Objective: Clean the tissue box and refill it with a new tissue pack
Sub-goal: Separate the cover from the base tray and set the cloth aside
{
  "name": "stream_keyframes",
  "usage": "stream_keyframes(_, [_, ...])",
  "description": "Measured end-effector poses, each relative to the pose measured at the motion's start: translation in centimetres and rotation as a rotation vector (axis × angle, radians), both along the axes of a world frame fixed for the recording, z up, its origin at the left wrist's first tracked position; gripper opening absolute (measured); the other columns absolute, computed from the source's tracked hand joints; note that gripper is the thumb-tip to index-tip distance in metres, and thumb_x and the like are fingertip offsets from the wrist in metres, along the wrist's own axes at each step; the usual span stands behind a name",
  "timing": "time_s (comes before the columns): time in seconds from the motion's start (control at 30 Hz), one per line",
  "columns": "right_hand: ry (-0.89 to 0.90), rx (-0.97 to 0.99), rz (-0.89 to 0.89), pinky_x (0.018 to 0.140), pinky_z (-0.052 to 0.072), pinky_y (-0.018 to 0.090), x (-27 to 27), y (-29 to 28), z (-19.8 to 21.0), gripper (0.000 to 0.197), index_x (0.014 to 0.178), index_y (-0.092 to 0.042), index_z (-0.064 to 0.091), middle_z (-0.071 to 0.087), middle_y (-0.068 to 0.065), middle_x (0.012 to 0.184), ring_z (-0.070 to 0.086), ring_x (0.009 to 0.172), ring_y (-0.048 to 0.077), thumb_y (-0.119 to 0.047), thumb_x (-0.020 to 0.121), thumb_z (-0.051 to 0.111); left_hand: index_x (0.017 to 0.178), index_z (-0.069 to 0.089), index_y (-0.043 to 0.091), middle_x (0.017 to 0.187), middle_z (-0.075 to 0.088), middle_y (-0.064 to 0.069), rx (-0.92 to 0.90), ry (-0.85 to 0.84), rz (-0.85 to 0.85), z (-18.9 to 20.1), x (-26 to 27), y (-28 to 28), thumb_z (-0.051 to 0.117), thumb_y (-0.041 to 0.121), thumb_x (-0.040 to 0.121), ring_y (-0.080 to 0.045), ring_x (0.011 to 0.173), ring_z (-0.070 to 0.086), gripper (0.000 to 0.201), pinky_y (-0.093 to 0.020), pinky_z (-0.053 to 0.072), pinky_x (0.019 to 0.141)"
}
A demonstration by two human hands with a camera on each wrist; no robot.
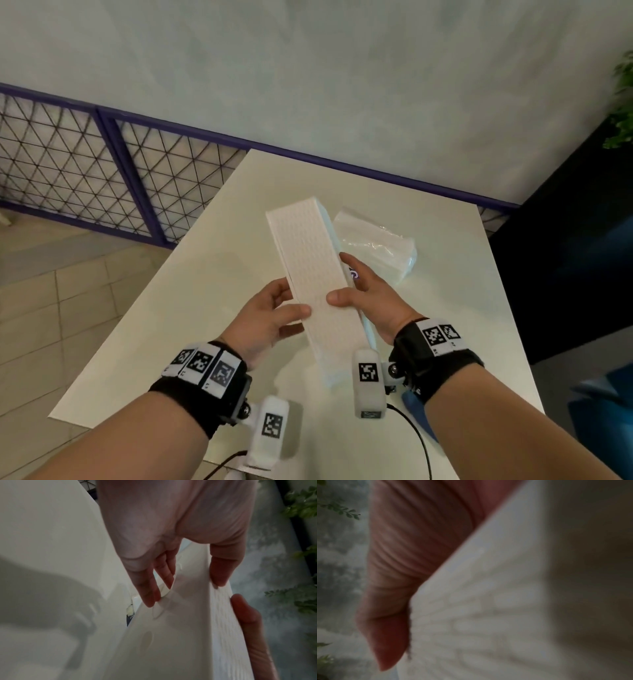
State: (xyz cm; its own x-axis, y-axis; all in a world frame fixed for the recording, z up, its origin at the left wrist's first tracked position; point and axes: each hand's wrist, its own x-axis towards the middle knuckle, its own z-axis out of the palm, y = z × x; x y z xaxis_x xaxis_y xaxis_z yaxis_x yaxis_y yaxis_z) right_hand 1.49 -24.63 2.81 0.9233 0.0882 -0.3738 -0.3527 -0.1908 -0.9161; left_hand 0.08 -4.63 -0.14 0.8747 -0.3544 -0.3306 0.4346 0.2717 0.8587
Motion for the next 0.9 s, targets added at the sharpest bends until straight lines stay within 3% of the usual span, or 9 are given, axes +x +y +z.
stream_keyframes(0.07, [0.001,0.044,-0.033,0.099,0.049,0.046,-0.4,0.2,-0.1,0.088,0.123,-0.047,0.047,0.053,0.013,0.132,0.056,0.119,0.027,-0.039,0.044,0.085,0.122,0.057,0.009,0.120,0.067,-0.013,-0.010,0.002,-0.005,0.4,0.0,0.0,0.081,0.018,0.056,-0.031,0.112,0.063,0.070,-0.046,0.052,0.094])
stream_keyframes(0.13, [0.001,0.063,-0.044,0.084,0.054,0.038,-0.9,0.3,0.1,0.080,0.117,-0.039,0.050,0.058,0.016,0.126,0.062,0.109,0.026,-0.039,0.044,0.082,0.122,0.058,0.008,0.120,0.067,-0.016,-0.019,0.023,-0.027,0.3,0.0,0.3,0.081,0.018,0.057,-0.034,0.114,0.062,0.069,-0.050,0.047,0.100])
stream_keyframes(0.23, [0.003,0.077,-0.025,0.066,0.050,0.025,-2.1,0.8,0.5,0.070,0.105,-0.020,0.055,0.069,0.008,0.106,0.067,0.088,0.018,-0.039,0.041,0.077,0.121,0.062,0.011,0.122,0.065,-0.017,-0.048,0.045,-0.065,0.0,-0.1,0.6,0.079,0.019,0.056,-0.035,0.114,0.062,0.068,-0.051,0.046,0.102])
stream_keyframes(0.33, [0.009,0.085,-0.015,0.056,0.051,0.018,-2.7,1.1,0.6,0.059,0.088,-0.010,0.054,0.068,0.002,0.089,0.067,0.074,0.010,-0.036,0.039,0.076,0.118,0.063,0.008,0.122,0.065,-0.018,-0.086,0.038,-0.094,-0.1,-0.3,0.6,0.075,0.016,0.055,-0.034,0.111,0.063,0.065,-0.043,0.054,0.091])
stream_keyframes(0.43, [0.011,0.049,-0.018,0.064,0.048,0.025,-2.8,1.1,0.4,0.058,0.088,-0.013,0.054,0.058,0.009,0.088,0.060,0.080,0.018,-0.035,0.040,0.078,0.114,0.064,0.005,0.117,0.066,-0.018,-0.096,0.032,-0.118,0.2,-0.4,0.6,0.070,0.011,0.052,-0.033,0.106,0.064,0.062,-0.039,0.058,0.080])
stream_keyframes(0.5, [0.005,0.012,-0.010,0.073,0.047,0.035,-2.7,0.9,0.1,0.054,0.083,-0.013,0.055,0.054,0.010,0.086,0.055,0.082,0.022,-0.034,0.041,0.081,0.112,0.063,0.004,0.113,0.068,-0.017,-0.054,0.020,-0.165,0.7,-0.4,0.6,0.064,0.004,0.052,-0.032,0.105,0.065,0.060,-0.039,0.058,0.082])
stream_keyframes(0.63, [-0.030,-0.147,0.029,0.093,0.051,0.051,-2.7,0.5,-0.2,0.057,0.075,-0.003,0.055,0.068,0.012,0.090,0.067,0.094,0.034,-0.038,0.042,0.085,0.107,0.063,0.004,0.106,0.072,-0.010,0.063,0.006,-0.218,1.4,-0.4,0.2,0.050,-0.004,0.054,-0.029,0.103,0.066,0.055,-0.039,0.058,0.081])
stream_keyframes(0.83, [-0.084,-0.303,0.037,0.072,0.048,0.032,-2.9,0.7,0.0,0.065,0.070,-0.002,0.056,0.061,-0.003,0.082,0.057,0.076,0.016,-0.048,0.034,0.082,0.099,0.065,-0.002,0.098,0.071,-0.018,0.242,-0.039,-0.151,0.8,-0.2,-0.5,0.052,-0.005,0.050,-0.032,0.095,0.067,0.051,-0.040,0.057,0.074])
stream_keyframes(0.9, [-0.089,-0.309,0.039,0.073,0.047,0.031,-2.9,0.5,-0.1,0.067,0.071,0.001,0.055,0.060,-0.003,0.082,0.057,0.076,0.015,-0.047,0.033,0.083,0.088,0.060,-0.012,0.080,0.060,-0.023,0.274,-0.049,-0.150,0.5,-0.1,-0.6,0.052,-0.006,0.049,-0.032,0.077,0.062,0.040,-0.032,0.052,0.060])
